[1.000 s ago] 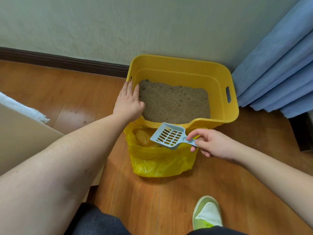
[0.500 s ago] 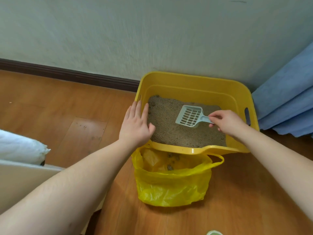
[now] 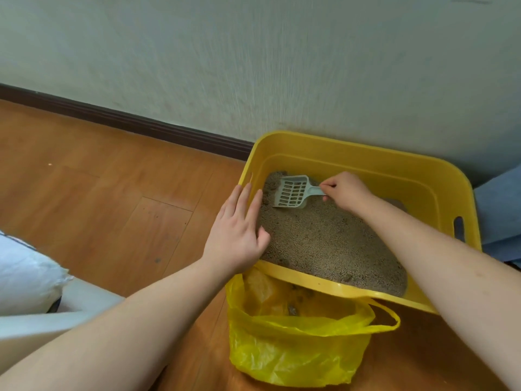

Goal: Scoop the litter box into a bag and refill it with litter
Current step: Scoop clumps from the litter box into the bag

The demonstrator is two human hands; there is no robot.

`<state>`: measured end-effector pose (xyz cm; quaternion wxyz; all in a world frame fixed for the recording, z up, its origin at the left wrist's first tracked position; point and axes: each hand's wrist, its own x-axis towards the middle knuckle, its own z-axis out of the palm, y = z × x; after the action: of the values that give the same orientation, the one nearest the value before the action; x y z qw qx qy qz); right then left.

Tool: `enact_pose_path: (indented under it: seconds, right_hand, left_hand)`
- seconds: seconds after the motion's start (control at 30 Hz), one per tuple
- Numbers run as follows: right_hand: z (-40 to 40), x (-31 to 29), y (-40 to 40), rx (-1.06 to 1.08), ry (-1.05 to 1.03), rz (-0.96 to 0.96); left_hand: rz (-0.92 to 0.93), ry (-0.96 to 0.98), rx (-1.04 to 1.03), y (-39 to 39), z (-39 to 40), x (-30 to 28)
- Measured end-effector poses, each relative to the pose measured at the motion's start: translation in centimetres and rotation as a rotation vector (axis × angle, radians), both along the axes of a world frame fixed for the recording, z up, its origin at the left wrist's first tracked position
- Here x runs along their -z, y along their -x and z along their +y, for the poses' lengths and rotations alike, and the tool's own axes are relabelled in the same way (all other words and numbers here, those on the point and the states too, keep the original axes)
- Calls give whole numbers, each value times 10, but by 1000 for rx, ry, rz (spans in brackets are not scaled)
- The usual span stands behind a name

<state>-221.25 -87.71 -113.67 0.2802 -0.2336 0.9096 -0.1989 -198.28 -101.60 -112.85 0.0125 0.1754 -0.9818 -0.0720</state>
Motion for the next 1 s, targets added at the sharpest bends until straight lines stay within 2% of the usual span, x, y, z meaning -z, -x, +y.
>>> enact_pose_path:
  seconds: [0.23, 0.47, 0.77, 1.0]
  right_hand:
    - [-20, -2, 14, -119, -73, 10]
    - [-4, 15, 3, -125, 6, -99]
    - [20, 35, -26, 148, 151, -398]
    - [44, 27, -20, 123, 207, -366]
  left_hand:
    - [7, -13, -13, 0, 1, -2]
    - [9, -30, -13, 0, 2, -3]
    - [7, -31, -14, -1, 1, -3]
    - [-7, -66, -31, 0, 2, -4]
